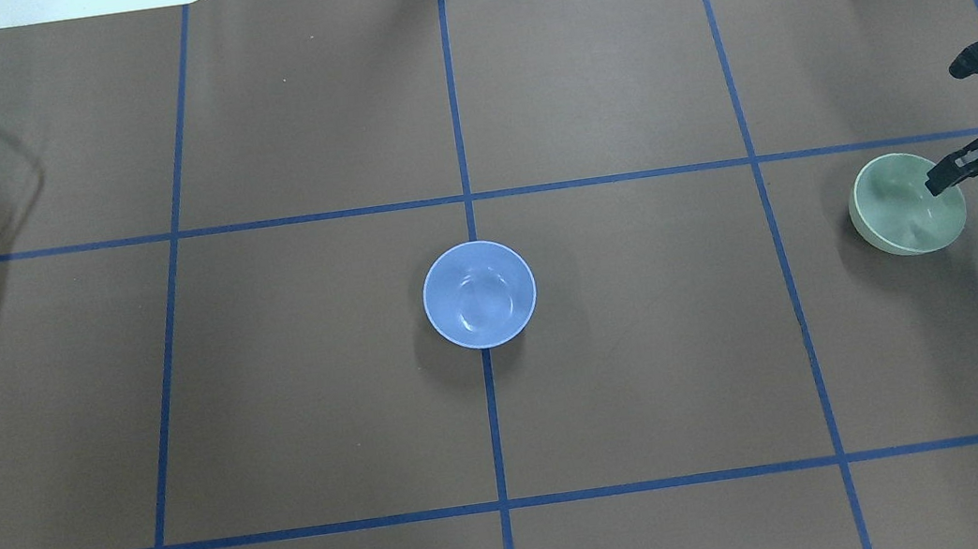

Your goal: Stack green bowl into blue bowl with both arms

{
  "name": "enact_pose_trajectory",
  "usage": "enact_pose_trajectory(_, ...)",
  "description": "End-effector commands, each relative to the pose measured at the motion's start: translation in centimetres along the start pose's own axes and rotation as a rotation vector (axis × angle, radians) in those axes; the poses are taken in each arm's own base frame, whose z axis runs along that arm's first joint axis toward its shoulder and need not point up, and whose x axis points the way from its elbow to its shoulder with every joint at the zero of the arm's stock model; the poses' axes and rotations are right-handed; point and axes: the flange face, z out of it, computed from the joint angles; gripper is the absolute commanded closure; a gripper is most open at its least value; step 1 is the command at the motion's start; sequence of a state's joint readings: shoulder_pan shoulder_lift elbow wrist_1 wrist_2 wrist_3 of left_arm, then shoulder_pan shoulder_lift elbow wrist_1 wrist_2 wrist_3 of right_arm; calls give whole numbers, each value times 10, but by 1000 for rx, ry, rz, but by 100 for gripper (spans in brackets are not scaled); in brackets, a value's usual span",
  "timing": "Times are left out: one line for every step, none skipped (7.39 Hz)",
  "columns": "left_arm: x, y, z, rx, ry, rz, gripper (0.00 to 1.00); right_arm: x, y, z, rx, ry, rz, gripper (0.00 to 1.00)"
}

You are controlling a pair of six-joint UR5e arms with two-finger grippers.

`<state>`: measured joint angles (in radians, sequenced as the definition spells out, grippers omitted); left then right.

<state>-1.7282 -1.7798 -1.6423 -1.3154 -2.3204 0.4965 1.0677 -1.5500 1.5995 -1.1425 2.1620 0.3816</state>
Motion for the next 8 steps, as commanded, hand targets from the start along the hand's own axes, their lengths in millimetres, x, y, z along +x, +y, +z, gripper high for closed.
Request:
enact_pose_trajectory(1,-2,-3,16,-10,11,1,-2,0,2,-3,-4,-3,100)
enact_pose_trajectory(0,-2,-1,14,-9,9,1,-4,-1,1,-2,-5,-6,100)
enact_pose_trajectory(-1,0,0,12,-8,9,1,-4,-1,1,-2,-5,1,100)
enact_pose_trajectory(0,2,2,10,-5,8,1,-3,2,-1,-1,-9,1,100)
enact_pose_trajectory(-2,5,6,5,0,0,1,-17,-4,-15,13,-55,-12,100)
enact_pose_trajectory(-4,11,11,-2,5,-46,1,-28,-15,-43,45,-115,8,100)
enact_pose_trajectory(-3,18,13,-4,11,-164,1,-54,-30,-75,80,-179,39,100)
enact_pose_trajectory(0,28,23,6,63,-191,1,-84,-48,-105,119,-221,140,100)
